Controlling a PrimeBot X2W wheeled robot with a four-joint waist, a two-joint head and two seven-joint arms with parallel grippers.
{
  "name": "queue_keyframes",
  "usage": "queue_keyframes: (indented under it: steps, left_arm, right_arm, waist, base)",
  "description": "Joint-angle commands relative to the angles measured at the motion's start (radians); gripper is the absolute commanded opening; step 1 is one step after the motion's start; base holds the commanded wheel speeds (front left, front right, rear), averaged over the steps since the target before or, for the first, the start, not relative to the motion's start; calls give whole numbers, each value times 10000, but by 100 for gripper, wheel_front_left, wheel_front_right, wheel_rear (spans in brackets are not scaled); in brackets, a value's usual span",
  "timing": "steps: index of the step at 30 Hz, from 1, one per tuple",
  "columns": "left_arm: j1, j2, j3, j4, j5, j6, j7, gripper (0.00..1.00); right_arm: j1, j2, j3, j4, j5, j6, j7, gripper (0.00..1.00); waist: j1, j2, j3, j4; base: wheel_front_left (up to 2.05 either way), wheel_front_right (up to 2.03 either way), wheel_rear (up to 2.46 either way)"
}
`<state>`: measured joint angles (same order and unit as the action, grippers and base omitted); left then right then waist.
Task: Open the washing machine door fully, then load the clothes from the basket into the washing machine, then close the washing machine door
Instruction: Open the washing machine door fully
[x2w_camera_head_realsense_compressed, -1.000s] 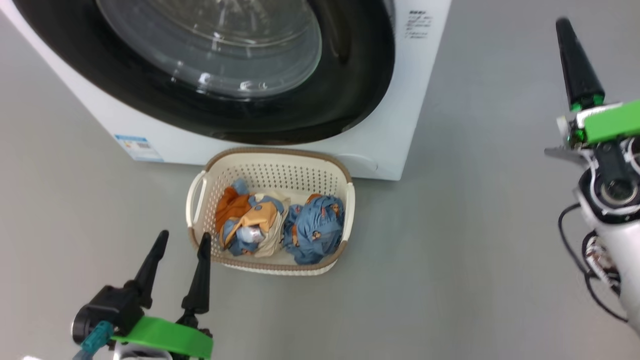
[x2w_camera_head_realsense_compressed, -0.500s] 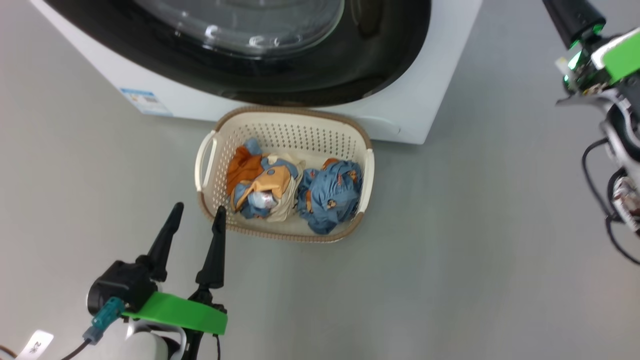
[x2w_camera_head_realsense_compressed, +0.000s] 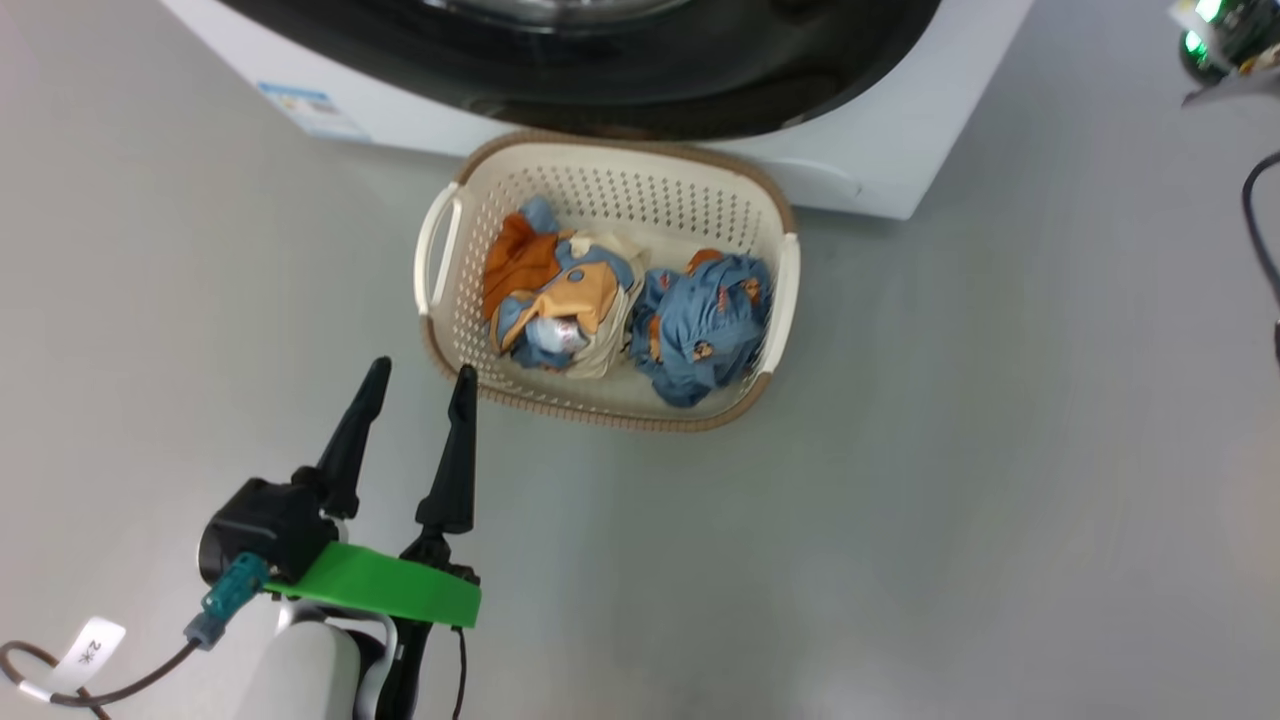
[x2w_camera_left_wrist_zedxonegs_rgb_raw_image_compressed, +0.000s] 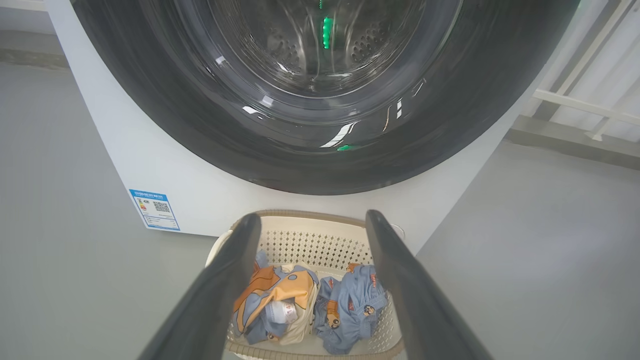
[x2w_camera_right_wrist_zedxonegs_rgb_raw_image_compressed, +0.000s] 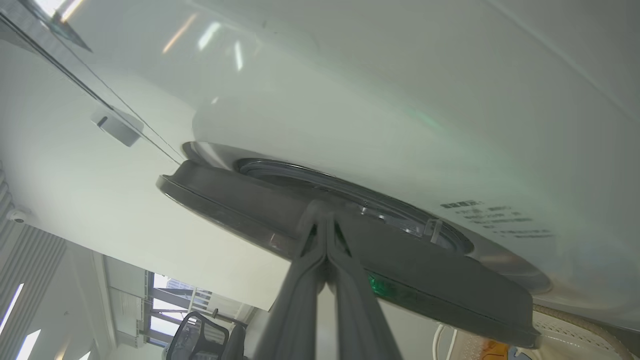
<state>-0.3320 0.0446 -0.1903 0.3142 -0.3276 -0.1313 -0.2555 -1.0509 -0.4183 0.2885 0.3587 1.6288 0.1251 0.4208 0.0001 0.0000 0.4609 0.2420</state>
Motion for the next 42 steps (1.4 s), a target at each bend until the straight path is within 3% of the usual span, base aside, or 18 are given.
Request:
queue_keyframes:
  steps: [1, 19, 42]
  left_arm:
    - [-158, 153, 237, -225, -120, 6, -63, 100]
    - [-614, 64, -33, -305, -418, 6, -63, 100]
    - [-264, 57, -99, -201, -533, 6, -63, 100]
  right_arm:
    - [-294, -1, 20, -124, -21, 56, 180, 0]
    - [-1600, 185, 437, 370, -716, 56, 788, 0]
    - [-717, 373, 1100, 291, -542, 56, 1252, 0]
  waist:
    - [-1, 0, 364, 255]
    - [-1, 0, 1143, 779]
    - [-1, 0, 255, 851]
  base:
    - [0, 0, 0]
    - [0, 0, 0]
    - [0, 0, 0]
